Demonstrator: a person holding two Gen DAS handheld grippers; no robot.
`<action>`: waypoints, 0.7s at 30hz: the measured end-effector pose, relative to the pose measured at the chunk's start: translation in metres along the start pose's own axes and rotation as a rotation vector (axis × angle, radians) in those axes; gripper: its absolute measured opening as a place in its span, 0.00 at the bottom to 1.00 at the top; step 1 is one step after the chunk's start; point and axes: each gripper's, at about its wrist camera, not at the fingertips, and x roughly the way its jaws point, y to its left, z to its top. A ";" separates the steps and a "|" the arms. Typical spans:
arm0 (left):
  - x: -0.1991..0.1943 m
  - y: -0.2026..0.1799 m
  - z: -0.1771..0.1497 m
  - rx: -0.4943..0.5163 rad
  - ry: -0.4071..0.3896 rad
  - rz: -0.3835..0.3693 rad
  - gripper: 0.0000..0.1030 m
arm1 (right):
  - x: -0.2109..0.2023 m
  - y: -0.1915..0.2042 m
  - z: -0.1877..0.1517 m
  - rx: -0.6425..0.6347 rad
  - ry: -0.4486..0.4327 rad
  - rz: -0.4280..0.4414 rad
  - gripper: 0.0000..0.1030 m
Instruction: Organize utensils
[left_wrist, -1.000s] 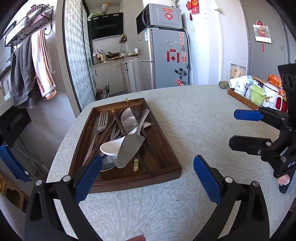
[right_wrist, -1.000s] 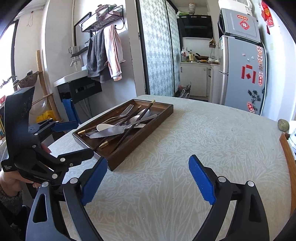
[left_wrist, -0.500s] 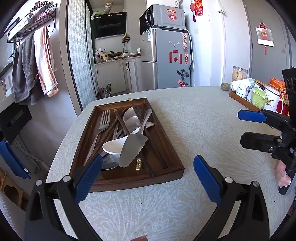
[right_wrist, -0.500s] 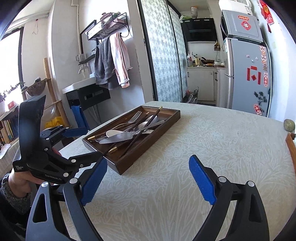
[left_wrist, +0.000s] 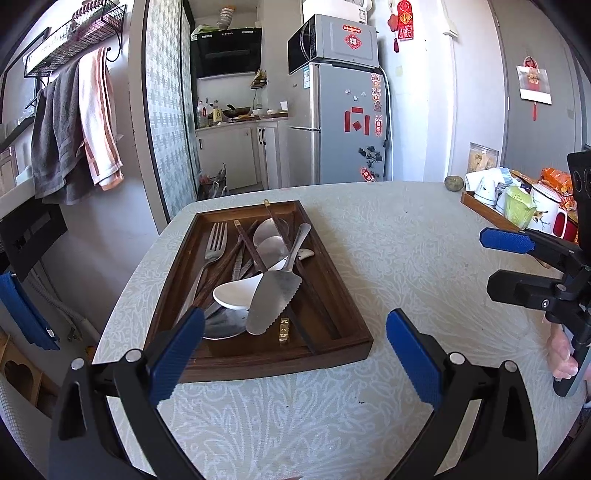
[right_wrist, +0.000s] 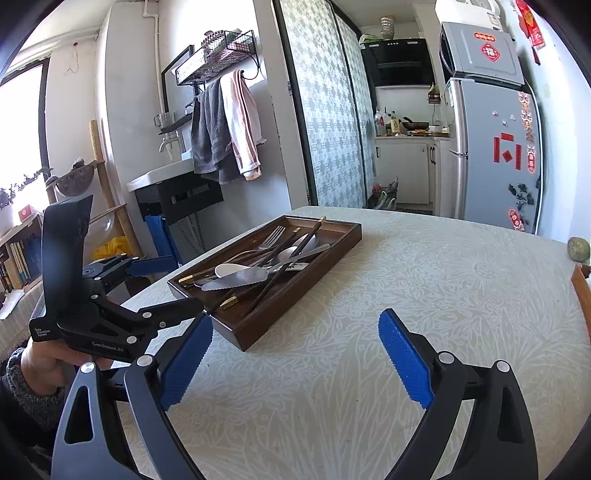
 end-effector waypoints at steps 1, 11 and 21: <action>0.000 0.000 0.000 -0.002 -0.001 -0.004 0.97 | 0.000 0.000 0.000 0.002 0.001 -0.001 0.90; -0.003 0.003 0.000 -0.020 -0.015 -0.009 0.97 | 0.001 0.000 -0.001 0.003 0.006 0.000 0.90; -0.003 0.003 0.000 -0.021 -0.016 -0.004 0.97 | 0.002 0.000 -0.001 0.005 0.008 0.001 0.91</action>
